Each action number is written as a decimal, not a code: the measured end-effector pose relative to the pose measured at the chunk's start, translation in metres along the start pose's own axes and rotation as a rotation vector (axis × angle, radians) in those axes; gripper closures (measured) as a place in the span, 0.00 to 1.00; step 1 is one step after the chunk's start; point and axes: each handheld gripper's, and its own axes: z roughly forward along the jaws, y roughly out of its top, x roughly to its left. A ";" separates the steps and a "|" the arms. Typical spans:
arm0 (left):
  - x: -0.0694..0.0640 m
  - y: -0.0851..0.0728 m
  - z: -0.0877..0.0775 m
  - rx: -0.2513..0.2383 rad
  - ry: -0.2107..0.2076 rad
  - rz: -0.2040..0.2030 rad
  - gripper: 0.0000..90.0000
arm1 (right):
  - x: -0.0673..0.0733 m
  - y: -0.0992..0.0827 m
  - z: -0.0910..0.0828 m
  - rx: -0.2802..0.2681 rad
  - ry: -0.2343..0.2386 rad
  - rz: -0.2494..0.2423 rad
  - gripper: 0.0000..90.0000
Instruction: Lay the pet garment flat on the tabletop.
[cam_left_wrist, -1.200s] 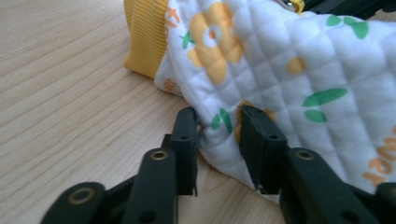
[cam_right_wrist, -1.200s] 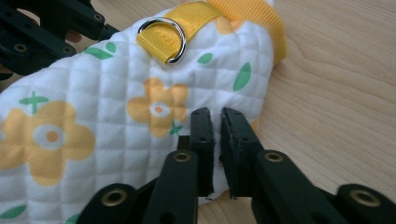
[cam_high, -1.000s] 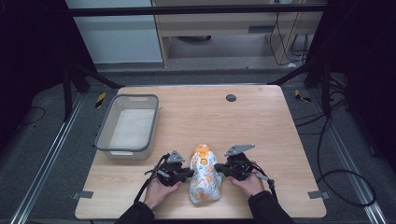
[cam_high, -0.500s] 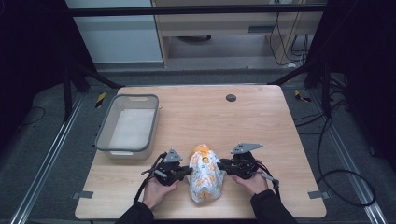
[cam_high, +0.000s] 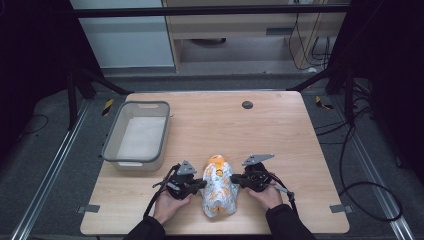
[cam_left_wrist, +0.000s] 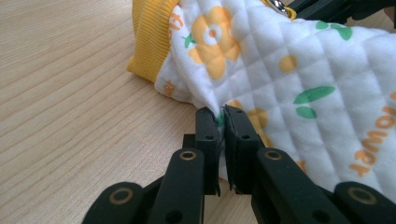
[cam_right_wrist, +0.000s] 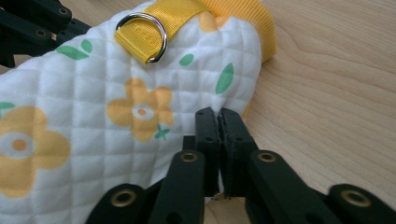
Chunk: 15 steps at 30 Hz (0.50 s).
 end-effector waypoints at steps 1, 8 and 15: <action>0.000 0.000 0.000 -0.001 0.000 0.000 0.94 | 0.000 0.001 -0.001 -0.003 -0.002 -0.004 0.99; 0.003 0.004 -0.018 -0.061 0.003 -0.011 0.94 | 0.002 0.003 -0.017 -0.029 -0.012 -0.012 0.99; 0.001 0.012 -0.049 -0.144 0.033 0.003 0.95 | 0.008 0.006 -0.047 -0.116 -0.011 -0.036 0.99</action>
